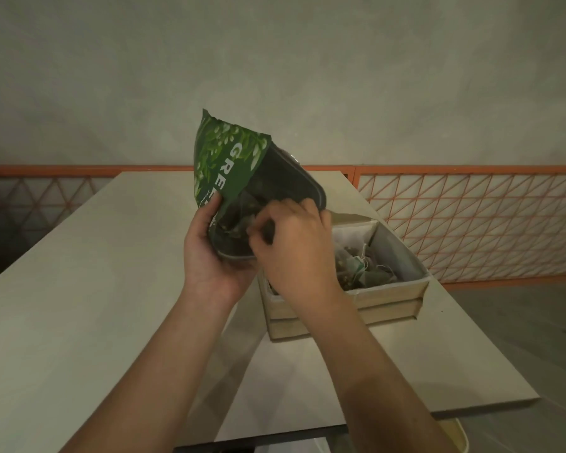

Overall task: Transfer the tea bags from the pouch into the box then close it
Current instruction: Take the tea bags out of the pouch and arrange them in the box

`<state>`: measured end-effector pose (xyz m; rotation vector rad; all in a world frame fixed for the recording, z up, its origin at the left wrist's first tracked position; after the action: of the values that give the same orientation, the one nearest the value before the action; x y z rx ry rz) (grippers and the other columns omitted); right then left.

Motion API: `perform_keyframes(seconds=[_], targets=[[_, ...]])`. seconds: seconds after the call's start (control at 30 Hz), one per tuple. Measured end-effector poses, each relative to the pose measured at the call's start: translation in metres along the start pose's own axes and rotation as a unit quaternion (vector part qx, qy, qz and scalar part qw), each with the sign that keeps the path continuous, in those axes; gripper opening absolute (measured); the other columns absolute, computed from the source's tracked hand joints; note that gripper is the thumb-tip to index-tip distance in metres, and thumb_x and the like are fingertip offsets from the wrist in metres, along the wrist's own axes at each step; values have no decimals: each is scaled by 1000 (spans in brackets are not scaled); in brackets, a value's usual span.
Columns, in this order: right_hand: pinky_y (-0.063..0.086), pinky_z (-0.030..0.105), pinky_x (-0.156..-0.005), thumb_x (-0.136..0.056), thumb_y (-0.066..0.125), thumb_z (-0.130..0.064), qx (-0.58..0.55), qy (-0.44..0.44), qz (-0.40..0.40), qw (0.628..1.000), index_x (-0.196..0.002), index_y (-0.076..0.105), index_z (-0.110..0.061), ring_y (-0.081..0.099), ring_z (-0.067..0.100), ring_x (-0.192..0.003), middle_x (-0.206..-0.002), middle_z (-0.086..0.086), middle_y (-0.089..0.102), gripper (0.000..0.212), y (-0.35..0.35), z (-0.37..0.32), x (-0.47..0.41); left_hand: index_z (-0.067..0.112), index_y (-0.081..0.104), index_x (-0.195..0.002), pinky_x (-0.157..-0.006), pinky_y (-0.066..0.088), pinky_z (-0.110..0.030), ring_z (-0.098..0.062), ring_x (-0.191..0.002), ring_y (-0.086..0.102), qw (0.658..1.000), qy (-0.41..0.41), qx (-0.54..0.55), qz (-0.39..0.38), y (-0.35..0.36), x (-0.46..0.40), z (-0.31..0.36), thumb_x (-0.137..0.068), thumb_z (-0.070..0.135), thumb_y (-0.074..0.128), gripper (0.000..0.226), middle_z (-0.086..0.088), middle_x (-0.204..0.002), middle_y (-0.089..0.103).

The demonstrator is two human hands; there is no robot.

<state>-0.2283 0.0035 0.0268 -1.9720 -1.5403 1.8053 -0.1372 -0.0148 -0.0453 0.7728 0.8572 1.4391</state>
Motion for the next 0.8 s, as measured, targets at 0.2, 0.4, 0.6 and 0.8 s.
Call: perform_keyframes(seconds=[0.2, 0.4, 0.6, 0.8], targets=[[54, 22, -61, -89, 66, -12, -331, 101, 16, 938, -88, 55, -18, 66, 8, -72, -80, -3, 67, 13, -28, 28, -5, 12, 64, -132, -82, 60, -38, -29, -110, 68, 1000, 6, 0, -2, 5, -2, 0, -89, 41, 56, 53, -12, -138, 62], [59, 48, -74, -93, 63, -9, -447, 142, 69, 881, -92, 53, -17, 71, 27, -81, -91, 14, 70, 12, -54, 56, -10, 17, 55, -143, -95, 55, -44, -34, -134, 52, 1000, -7, 13, -27, 7, -6, -4, -88, 43, 57, 61, -14, -147, 54], [59, 32, -76, -94, 52, 7, -503, 136, 107, 847, -110, 55, -4, 72, 20, -87, -101, 16, 68, 19, -74, 66, -14, 18, 59, -140, -91, 57, -45, -35, -126, 58, 999, -19, 13, -42, 5, -9, -9, -93, 43, 52, 53, -13, -143, 58], [53, 27, -73, -96, 50, 4, -452, 112, 173, 868, -109, 58, -1, 65, 20, -88, -100, 16, 63, 16, -84, 71, -2, 18, 57, -141, -94, 56, -45, -35, -132, 54, 999, -23, 14, -34, -1, -12, -9, -93, 45, 52, 55, -13, -142, 59]])
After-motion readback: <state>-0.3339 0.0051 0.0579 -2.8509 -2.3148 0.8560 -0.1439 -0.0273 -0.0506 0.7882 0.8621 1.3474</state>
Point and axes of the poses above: each hand's wrist, its own x-axis away from the middle knuckle, its own y-axis out of the palm, z = x × y, the point moved 9 cm from there along -x, towards the middle knuckle
